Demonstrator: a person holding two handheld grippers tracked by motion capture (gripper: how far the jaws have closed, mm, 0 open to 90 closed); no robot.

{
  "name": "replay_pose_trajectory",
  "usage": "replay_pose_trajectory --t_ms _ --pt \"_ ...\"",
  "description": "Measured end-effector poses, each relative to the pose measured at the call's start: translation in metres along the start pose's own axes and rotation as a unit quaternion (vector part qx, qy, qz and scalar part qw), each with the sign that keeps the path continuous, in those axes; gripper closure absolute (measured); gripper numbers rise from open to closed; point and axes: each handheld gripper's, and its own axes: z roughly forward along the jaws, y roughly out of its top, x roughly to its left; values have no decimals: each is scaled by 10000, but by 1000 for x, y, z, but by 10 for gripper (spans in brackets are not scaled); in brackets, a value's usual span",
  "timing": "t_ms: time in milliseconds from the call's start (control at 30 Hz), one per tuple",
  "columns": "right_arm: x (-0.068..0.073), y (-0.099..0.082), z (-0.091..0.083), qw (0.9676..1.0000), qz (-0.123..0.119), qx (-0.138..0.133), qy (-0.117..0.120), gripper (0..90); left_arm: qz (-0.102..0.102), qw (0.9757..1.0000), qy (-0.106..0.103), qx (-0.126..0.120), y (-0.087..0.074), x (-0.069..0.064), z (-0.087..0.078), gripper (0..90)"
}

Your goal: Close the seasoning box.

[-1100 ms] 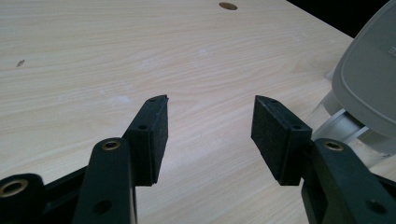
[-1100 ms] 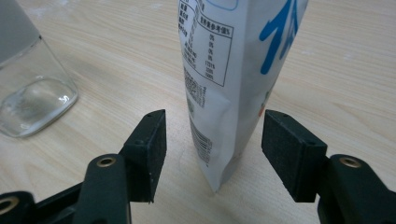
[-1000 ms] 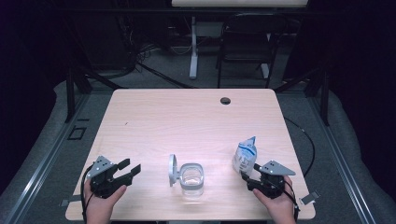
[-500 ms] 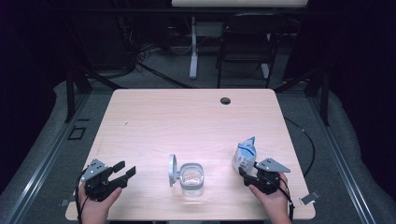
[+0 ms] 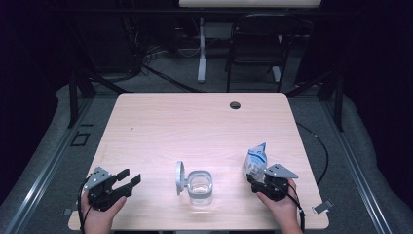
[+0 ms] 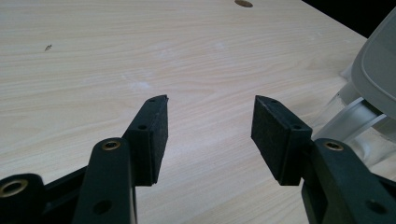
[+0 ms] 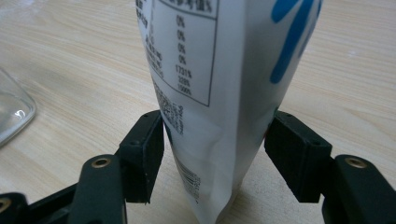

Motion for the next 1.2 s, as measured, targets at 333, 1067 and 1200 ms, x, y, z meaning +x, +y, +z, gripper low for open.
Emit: replay_pose_trajectory --t_ms 333,1067,1200 --pt "0 0 7 10000 8 16 -16 371 -4 10000 26 18 -1 1 0 467" --pt "4 -1 15 9998 -91 -73 -172 375 -6 10000 55 39 -2 2 0 468" --pt "4 -1 15 9998 -107 -73 -178 375 -11 10000 54 45 -2 2 1 468"
